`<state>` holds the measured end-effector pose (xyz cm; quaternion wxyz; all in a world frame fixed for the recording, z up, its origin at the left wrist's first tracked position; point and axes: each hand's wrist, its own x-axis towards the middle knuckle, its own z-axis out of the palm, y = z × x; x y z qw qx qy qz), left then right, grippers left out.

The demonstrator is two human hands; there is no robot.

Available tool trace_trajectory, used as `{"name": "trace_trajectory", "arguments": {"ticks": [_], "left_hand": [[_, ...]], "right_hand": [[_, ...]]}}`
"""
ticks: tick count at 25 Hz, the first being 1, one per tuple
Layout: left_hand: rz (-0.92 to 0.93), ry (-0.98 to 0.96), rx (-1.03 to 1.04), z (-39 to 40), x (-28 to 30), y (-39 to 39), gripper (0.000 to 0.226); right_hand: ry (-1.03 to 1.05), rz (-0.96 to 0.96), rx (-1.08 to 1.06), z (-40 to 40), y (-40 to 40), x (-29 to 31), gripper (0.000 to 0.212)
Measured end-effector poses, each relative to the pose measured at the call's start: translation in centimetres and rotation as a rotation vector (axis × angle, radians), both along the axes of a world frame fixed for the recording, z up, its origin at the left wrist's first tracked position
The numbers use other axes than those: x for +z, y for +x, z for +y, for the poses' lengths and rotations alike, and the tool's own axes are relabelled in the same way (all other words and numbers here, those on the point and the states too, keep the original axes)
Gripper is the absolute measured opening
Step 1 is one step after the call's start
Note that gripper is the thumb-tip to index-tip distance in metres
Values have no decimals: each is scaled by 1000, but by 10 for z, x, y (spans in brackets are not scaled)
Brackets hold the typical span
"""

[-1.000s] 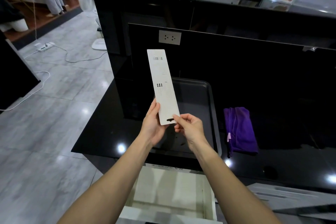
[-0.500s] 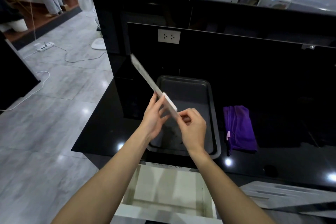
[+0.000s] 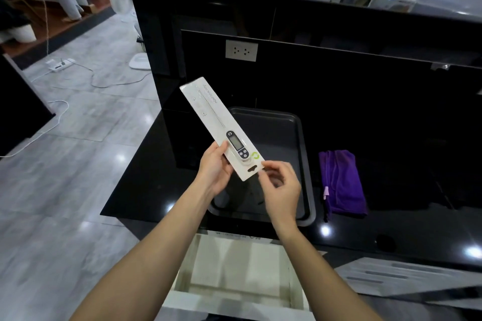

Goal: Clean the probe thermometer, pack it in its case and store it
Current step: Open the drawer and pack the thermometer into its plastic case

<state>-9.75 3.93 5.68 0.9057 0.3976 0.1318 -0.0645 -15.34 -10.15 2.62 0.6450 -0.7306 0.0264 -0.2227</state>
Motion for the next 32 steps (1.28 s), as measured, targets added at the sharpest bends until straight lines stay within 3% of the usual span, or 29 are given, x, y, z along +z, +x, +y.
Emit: {"name": "trace_trajectory", "arguments": {"ticks": [2, 4, 7, 12, 21, 26, 28, 32], "left_hand": [[-18, -8, -21, 1, -1, -2, 27], [-37, -1, -46, 1, -2, -4, 27], [-58, 0, -66, 0, -4, -8, 27], [-63, 15, -87, 3, -9, -14, 26], [-36, 305, -14, 9, -20, -23, 24], [-34, 341, -12, 4, -23, -25, 15], [-37, 366, -27, 6, -24, -26, 12], [-65, 520, -107, 17, -28, -31, 16]], "right_hand": [[239, 184, -60, -3, 6, 5, 13], [495, 358, 48, -6, 12, 8, 7], [641, 470, 159, -8, 14, 10, 7], [534, 460, 132, -12, 17, 14, 6], [485, 443, 105, -24, 10, 9, 9], [425, 408, 112, -31, 4, -3, 10], [265, 340, 71, -38, -5, -10, 14], [-279, 196, -145, -73, -34, -35, 32]]}}
